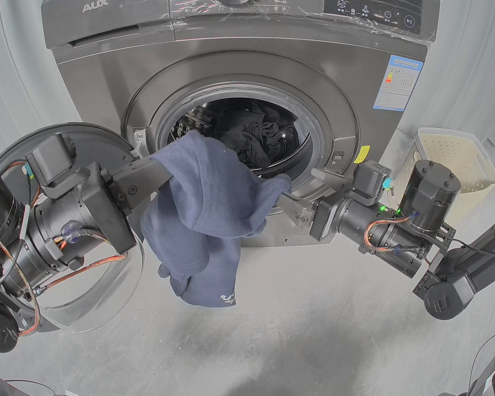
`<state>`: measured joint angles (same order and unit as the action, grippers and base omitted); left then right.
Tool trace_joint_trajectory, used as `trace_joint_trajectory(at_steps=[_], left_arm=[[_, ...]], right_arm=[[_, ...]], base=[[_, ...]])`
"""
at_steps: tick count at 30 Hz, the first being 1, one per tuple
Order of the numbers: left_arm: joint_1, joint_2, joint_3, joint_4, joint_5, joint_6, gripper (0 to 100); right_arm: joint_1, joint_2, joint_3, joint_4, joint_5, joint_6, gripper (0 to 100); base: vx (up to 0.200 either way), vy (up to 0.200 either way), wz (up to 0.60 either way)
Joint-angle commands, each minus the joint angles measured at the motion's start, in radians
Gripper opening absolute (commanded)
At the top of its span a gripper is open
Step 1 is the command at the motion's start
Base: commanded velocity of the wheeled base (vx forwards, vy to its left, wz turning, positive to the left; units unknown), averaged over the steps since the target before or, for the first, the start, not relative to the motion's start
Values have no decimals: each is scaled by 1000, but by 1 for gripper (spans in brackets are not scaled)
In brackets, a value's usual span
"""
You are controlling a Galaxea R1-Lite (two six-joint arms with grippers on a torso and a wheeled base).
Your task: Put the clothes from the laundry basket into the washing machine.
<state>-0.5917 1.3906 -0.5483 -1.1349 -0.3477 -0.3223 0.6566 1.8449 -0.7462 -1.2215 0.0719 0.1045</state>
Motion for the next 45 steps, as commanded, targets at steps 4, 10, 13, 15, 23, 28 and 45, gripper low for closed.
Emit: trace_joint_trajectory(at_steps=[4,10,13,15,23,28,45], left_arm=[[4,4,-12,0,-2,-1,0],[6,7,-13,0,-2,-1,0],[7,11,-21,0,-2,-3,0],[7,14,-25,0,-2,-1,0],[7,16,-24,1,-2,-1,0],[9,18,-25,3,-4,-1,0],[95,87,-74,0,19,-1,0]], right_arm=[[43,73,-9,-13,29,-34,100],[31,88,-42,-30,48,-54,100],[31,93,-36,-43,68,-78,100],[40,93,-39,-44,71,-85,100],[41,111,-110,-56,74,-88,100],[46,111,-117,-59,74,-97,100],[89,25,60,-95,120,-118,0]], base=[[0,0,0],[0,0,0],[0,0,0],[0,0,0],[0,0,0],[0,0,0],[0,0,0]])
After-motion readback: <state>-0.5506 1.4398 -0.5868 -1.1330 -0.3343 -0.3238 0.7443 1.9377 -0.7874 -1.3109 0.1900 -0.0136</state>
